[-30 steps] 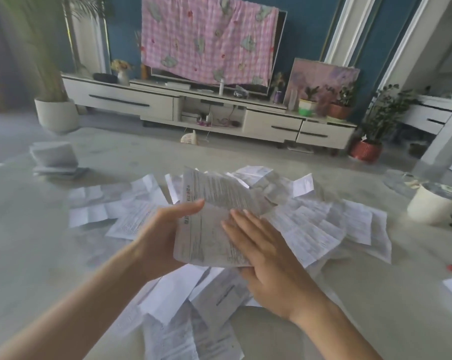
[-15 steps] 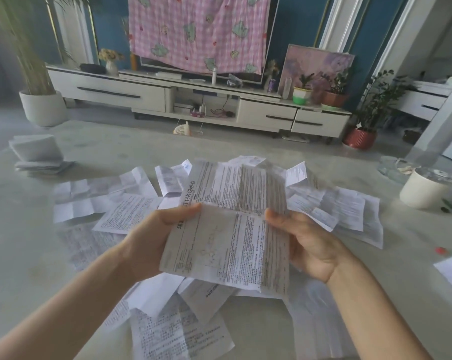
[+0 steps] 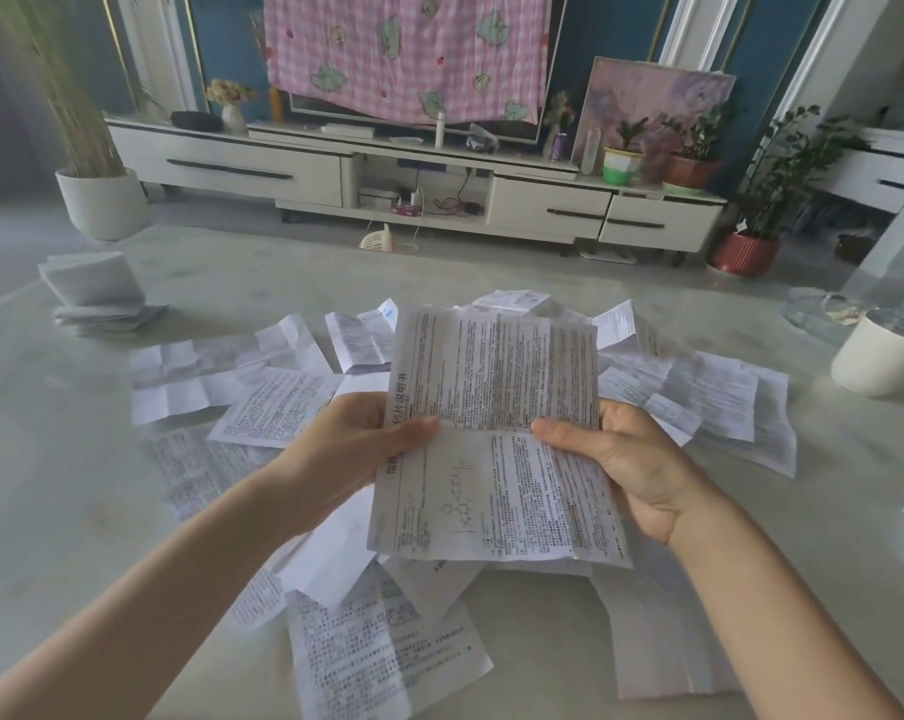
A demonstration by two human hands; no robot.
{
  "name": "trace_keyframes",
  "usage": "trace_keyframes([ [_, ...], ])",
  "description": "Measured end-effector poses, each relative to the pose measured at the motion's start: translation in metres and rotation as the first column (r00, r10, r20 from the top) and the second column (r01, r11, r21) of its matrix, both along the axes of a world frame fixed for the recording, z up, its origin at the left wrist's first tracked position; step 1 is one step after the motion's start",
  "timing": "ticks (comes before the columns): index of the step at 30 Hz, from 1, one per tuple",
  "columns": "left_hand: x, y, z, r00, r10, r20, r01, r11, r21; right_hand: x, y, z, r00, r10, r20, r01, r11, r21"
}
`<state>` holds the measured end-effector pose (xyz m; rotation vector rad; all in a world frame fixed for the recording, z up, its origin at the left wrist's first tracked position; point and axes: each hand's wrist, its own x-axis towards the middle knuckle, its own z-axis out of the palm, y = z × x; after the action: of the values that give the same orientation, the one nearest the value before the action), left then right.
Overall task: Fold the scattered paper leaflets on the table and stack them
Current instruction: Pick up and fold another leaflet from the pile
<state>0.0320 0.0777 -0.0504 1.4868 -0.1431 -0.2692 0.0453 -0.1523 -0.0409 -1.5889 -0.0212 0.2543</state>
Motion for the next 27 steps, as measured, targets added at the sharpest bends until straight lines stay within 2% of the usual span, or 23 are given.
trace_keyframes([
  [3, -0.001, 0.0, 0.001, 0.999, 0.029, -0.024, -0.029, 0.999, -0.016, 0.002, 0.0, 0.0, 0.997, 0.02, -0.072, -0.015, 0.998, 0.067],
  [6, -0.001, 0.0, 0.003, 0.998, 0.033, -0.048, -0.035, 0.999, -0.029, -0.002, 0.001, 0.005, 0.981, 0.122, -0.153, -0.102, 0.986, 0.135],
  [9, 0.001, 0.006, 0.004, 0.997, 0.006, -0.074, -0.007, 1.0, -0.005, -0.003, 0.001, 0.005, 0.973, 0.187, -0.137, -0.17, 0.978, 0.124],
  [16, 0.006, 0.019, 0.011, 0.968, -0.15, -0.199, 0.12, 0.981, -0.154, 0.001, -0.007, 0.005, 0.964, 0.214, -0.159, -0.186, 0.968, 0.17],
  [20, 0.009, 0.022, 0.015, 0.981, -0.1, -0.164, 0.065, 0.976, -0.207, -0.003, -0.011, 0.011, 0.969, 0.244, -0.048, -0.237, 0.964, 0.122],
  [22, 0.008, 0.019, 0.015, 0.981, -0.075, -0.179, 0.008, 0.938, -0.348, -0.006, -0.007, 0.016, 0.98, 0.197, -0.023, -0.194, 0.976, 0.1],
  [24, 0.007, 0.013, 0.011, 0.965, -0.172, -0.196, 0.032, 0.825, -0.565, -0.01, -0.001, 0.017, 0.996, 0.085, 0.025, -0.088, 0.988, 0.126],
  [26, 0.005, 0.006, 0.004, 0.949, -0.255, -0.186, 0.076, 0.757, -0.649, -0.015, 0.009, 0.014, 0.992, -0.046, 0.118, 0.026, 0.986, 0.163],
  [27, 0.004, 0.001, 0.003, 0.945, -0.282, -0.168, 0.108, 0.751, -0.651, -0.015, 0.013, 0.008, 0.975, -0.1, 0.196, 0.078, 0.99, 0.122],
])
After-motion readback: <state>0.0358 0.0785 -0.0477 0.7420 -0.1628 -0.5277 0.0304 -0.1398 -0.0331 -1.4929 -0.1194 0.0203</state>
